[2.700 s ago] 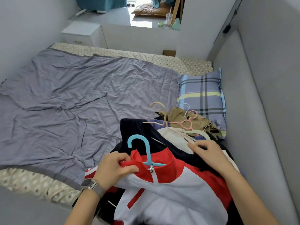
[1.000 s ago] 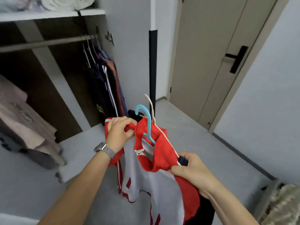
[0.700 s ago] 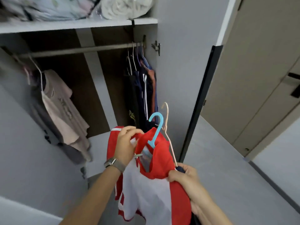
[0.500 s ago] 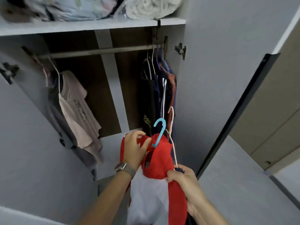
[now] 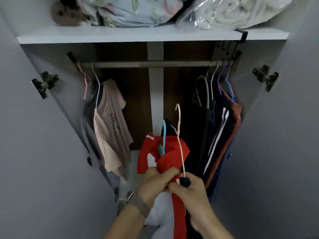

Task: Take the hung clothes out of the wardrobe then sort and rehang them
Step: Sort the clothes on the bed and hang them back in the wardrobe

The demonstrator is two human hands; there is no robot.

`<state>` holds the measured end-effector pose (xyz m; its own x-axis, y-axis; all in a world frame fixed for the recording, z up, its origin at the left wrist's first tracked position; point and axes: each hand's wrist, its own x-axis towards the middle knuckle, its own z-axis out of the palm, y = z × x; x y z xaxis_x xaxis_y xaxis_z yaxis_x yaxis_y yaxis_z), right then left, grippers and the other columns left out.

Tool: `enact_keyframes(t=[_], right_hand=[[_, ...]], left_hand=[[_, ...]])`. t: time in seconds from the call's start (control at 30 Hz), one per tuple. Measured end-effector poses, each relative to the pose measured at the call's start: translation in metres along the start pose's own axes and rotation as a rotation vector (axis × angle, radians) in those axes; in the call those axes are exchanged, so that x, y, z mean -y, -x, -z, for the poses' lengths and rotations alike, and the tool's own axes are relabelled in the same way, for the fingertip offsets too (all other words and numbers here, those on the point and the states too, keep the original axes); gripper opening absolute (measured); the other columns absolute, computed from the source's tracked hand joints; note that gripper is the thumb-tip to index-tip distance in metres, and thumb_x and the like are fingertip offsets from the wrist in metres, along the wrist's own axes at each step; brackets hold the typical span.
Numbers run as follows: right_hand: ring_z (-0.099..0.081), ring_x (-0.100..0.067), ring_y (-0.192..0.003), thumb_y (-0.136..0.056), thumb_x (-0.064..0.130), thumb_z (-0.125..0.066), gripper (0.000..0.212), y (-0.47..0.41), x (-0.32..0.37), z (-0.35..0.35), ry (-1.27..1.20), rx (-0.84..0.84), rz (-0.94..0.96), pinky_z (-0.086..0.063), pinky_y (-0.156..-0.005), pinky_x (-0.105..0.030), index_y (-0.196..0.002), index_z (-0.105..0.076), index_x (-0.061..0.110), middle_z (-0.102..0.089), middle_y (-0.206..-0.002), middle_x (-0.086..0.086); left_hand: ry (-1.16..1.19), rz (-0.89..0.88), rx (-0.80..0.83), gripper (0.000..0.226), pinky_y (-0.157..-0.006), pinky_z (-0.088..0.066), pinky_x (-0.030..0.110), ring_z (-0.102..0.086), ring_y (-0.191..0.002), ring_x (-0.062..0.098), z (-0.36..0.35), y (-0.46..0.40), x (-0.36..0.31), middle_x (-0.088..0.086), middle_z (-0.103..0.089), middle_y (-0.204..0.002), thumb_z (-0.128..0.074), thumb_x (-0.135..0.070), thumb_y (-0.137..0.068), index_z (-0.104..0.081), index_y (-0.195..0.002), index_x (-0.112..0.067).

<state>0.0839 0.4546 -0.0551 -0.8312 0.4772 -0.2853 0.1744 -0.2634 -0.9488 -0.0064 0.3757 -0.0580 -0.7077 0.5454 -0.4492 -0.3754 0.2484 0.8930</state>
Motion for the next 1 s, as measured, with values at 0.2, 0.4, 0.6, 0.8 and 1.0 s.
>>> enact_keyframes(t=[0.2, 0.4, 0.6, 0.8, 1.0], right_hand=[[-0.068, -0.023, -0.074, -0.087, 0.011, -0.061, 0.016, -0.079, 0.038, 0.014, -0.008, 0.112, -0.081, -0.051, -0.067, -0.027, -0.079, -0.068, -0.001, -0.071, -0.079, -0.016], [-0.062, -0.028, -0.076, -0.085, 0.011, -0.064, 0.02, -0.146, 0.065, 0.006, 0.051, 0.038, -0.076, -0.047, -0.072, -0.034, -0.082, -0.064, -0.008, -0.064, -0.078, -0.02], [-0.067, -0.037, -0.089, -0.085, 0.017, -0.066, 0.014, -0.192, 0.078, -0.028, 0.144, 0.017, -0.046, -0.052, -0.086, -0.048, -0.082, -0.071, 0.005, -0.07, -0.084, -0.022], [-0.068, -0.033, -0.082, -0.089, 0.01, -0.063, 0.012, -0.21, 0.085, -0.056, 0.206, -0.027, 0.033, -0.053, -0.083, -0.046, -0.08, -0.071, 0.008, -0.07, -0.077, -0.019], [-0.067, -0.03, -0.069, -0.089, 0.009, -0.064, 0.008, -0.213, 0.084, -0.074, 0.14, -0.085, 0.015, -0.052, -0.066, -0.037, -0.088, -0.069, 0.004, -0.069, -0.074, -0.019]], left_hand=[[0.126, -0.017, -0.289, 0.014, -0.055, -0.05, 0.02, -0.065, -0.061, 0.015, 0.015, -0.064, -0.044, 0.012, -0.068, -0.076, -0.059, -0.005, -0.084, -0.065, -0.096, -0.002], [-0.009, -0.074, -0.419, 0.015, -0.081, -0.049, 0.033, -0.062, -0.079, 0.026, 0.068, -0.102, -0.09, 0.017, -0.067, -0.087, -0.05, -0.005, -0.092, -0.065, -0.086, -0.005], [-0.081, -0.146, -0.466, 0.023, -0.096, -0.048, 0.039, -0.064, -0.1, 0.029, 0.127, -0.137, -0.132, 0.016, -0.067, -0.106, -0.048, -0.011, -0.096, -0.062, -0.112, -0.002], [-0.357, -0.211, -0.459, 0.024, -0.087, -0.052, 0.039, -0.065, -0.089, 0.032, 0.183, -0.175, -0.171, 0.017, -0.068, -0.096, -0.046, -0.017, -0.096, -0.064, -0.103, -0.002], [-0.633, -0.268, -0.629, 0.025, -0.062, -0.034, 0.028, -0.059, -0.083, 0.033, 0.221, -0.216, -0.199, 0.019, -0.058, -0.081, -0.044, -0.014, -0.095, -0.06, -0.087, 0.003]])
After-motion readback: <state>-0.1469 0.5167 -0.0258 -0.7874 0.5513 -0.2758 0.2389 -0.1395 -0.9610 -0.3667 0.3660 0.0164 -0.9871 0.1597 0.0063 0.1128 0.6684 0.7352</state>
